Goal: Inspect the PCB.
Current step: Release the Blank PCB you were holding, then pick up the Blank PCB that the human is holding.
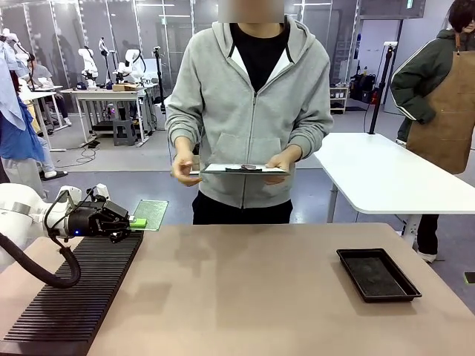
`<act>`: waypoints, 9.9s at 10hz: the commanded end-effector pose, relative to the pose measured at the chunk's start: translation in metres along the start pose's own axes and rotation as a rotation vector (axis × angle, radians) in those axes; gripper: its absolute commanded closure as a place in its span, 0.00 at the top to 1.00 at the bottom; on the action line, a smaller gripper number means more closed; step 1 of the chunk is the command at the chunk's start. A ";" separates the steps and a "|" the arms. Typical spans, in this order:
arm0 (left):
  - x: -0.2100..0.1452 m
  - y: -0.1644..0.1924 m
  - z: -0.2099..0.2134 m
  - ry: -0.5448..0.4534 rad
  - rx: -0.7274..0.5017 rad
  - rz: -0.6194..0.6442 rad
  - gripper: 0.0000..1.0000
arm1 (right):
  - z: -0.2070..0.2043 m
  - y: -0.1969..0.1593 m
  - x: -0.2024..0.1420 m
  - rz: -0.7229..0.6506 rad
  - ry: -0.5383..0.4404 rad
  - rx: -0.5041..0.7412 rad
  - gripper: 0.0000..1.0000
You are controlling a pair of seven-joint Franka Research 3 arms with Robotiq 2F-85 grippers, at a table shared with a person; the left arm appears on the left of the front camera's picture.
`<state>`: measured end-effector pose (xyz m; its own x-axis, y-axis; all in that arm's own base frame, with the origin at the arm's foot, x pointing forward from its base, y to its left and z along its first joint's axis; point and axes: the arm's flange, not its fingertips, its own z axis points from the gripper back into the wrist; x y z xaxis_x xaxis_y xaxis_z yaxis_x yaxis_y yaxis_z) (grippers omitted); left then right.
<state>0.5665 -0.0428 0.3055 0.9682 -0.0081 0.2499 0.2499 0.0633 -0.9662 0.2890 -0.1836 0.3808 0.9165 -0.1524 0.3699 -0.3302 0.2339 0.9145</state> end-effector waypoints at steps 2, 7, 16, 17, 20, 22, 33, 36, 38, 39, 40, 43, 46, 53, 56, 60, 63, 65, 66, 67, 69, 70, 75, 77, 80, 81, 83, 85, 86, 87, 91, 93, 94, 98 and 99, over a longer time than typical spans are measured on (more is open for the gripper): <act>0.000 0.000 -0.001 -0.007 -0.004 0.001 0.03 | 0.001 0.001 -0.001 0.003 -0.003 0.005 1.00; 0.000 0.000 -0.001 -0.007 -0.004 0.001 0.03 | 0.001 0.001 -0.001 0.003 -0.003 0.005 1.00; 0.000 0.000 -0.001 -0.007 -0.004 0.001 0.03 | 0.001 0.001 -0.001 0.003 -0.003 0.005 1.00; 0.000 0.000 -0.001 -0.007 -0.004 0.001 0.03 | 0.001 0.001 -0.001 0.003 -0.003 0.005 1.00; 0.000 0.000 -0.001 -0.007 -0.004 0.001 0.03 | 0.001 0.001 -0.001 0.003 -0.003 0.005 1.00; 0.000 0.000 -0.001 -0.007 -0.004 0.001 0.03 | 0.001 0.001 -0.001 0.003 -0.003 0.005 1.00; 0.005 -0.009 0.000 -0.015 -0.018 -0.018 1.00 | 0.001 0.001 -0.001 0.003 -0.003 0.005 1.00; 0.005 -0.012 0.000 -0.026 -0.017 -0.017 1.00 | 0.001 0.001 -0.001 0.003 -0.003 0.005 1.00; 0.004 -0.005 0.002 -0.009 -0.003 -0.013 1.00 | 0.001 0.001 -0.001 0.003 -0.003 0.005 1.00; 0.004 -0.005 0.002 -0.009 -0.003 -0.013 1.00 | 0.001 0.001 -0.001 0.003 -0.003 0.005 1.00; 0.004 -0.005 0.002 -0.009 -0.003 -0.013 1.00 | 0.001 0.001 -0.001 0.003 -0.003 0.005 1.00; 0.004 -0.005 0.002 -0.009 -0.003 -0.013 1.00 | 0.001 0.001 -0.001 0.003 -0.003 0.005 1.00; 0.004 -0.005 0.002 -0.009 -0.003 -0.013 1.00 | 0.001 0.001 -0.001 0.003 -0.003 0.005 1.00; 0.001 -0.031 0.020 0.000 -0.008 -0.009 1.00 | 0.001 0.001 -0.001 0.003 -0.003 0.005 1.00; -0.058 -0.073 0.094 0.049 -0.050 0.034 1.00 | 0.001 0.001 -0.001 0.003 -0.003 0.005 1.00; -0.133 -0.091 0.166 -0.032 -0.028 0.028 1.00 | 0.001 0.001 -0.001 0.003 -0.003 0.005 1.00; -0.184 -0.086 0.191 -0.076 0.042 -0.006 1.00 | 0.001 0.001 -0.001 0.003 -0.003 0.005 1.00; -0.200 -0.081 0.195 -0.103 0.019 -0.003 1.00 | 0.001 0.001 -0.001 0.003 -0.003 0.005 1.00; -0.200 -0.081 0.195 -0.108 0.018 -0.006 1.00 | 0.001 0.001 -0.001 0.003 -0.003 0.005 1.00; -0.199 -0.080 0.195 -0.119 0.017 -0.018 1.00 | 0.001 0.001 -0.001 0.003 -0.003 0.005 1.00; -0.200 -0.079 0.198 -0.098 -0.005 0.008 1.00 | 0.001 0.001 -0.001 0.003 -0.003 0.005 1.00; -0.200 -0.079 0.198 -0.098 -0.005 0.008 1.00 | 0.001 0.001 -0.001 0.003 -0.003 0.005 1.00; -0.200 -0.079 0.198 -0.098 -0.005 0.008 1.00 | 0.001 0.001 -0.001 0.003 -0.003 0.005 1.00; -0.200 -0.079 0.198 -0.098 -0.005 0.008 1.00 | 0.001 0.001 -0.001 0.003 -0.003 0.005 1.00; -0.200 -0.079 0.198 -0.098 -0.005 0.008 1.00 | 0.001 0.001 -0.001 0.003 -0.003 0.005 1.00; -0.200 -0.079 0.198 -0.098 -0.005 0.008 1.00 | 0.001 0.001 -0.001 0.003 -0.003 0.005 1.00; -0.200 -0.079 0.198 -0.098 -0.005 0.008 1.00 | 0.001 0.001 -0.001 0.003 -0.003 0.005 1.00; -0.200 -0.079 0.198 -0.098 -0.005 0.008 1.00 | 0.001 0.001 -0.001 0.003 -0.003 0.005 1.00; -0.200 -0.079 0.198 -0.098 -0.005 0.008 1.00 | 0.001 0.001 -0.001 0.003 -0.003 0.005 1.00; -0.200 -0.079 0.198 -0.098 -0.005 0.008 1.00 | 0.001 0.001 -0.001 0.003 -0.003 0.005 1.00; -0.200 -0.079 0.198 -0.098 -0.005 0.008 1.00 | 0.001 0.001 -0.001 0.003 -0.003 0.005 1.00; -0.200 -0.079 0.198 -0.098 -0.005 0.008 1.00 | 0.001 0.001 -0.001 0.003 -0.003 0.005 1.00; -0.200 -0.079 0.198 -0.098 -0.005 0.008 1.00 | 0.001 0.001 -0.001 0.003 -0.003 0.005 1.00; -0.200 -0.079 0.198 -0.098 -0.005 0.008 1.00 | -0.018 0.040 0.012 -0.005 0.036 0.058 1.00; -0.200 -0.079 0.198 -0.098 -0.005 0.008 1.00 | -0.032 0.061 0.020 -0.006 0.063 0.051 1.00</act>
<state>0.3529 0.1503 0.3441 0.9637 0.0930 0.2501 0.2459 0.0547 -0.9678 0.2919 -0.1617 0.4110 0.9189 -0.1002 0.3816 -0.3570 0.2005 0.9123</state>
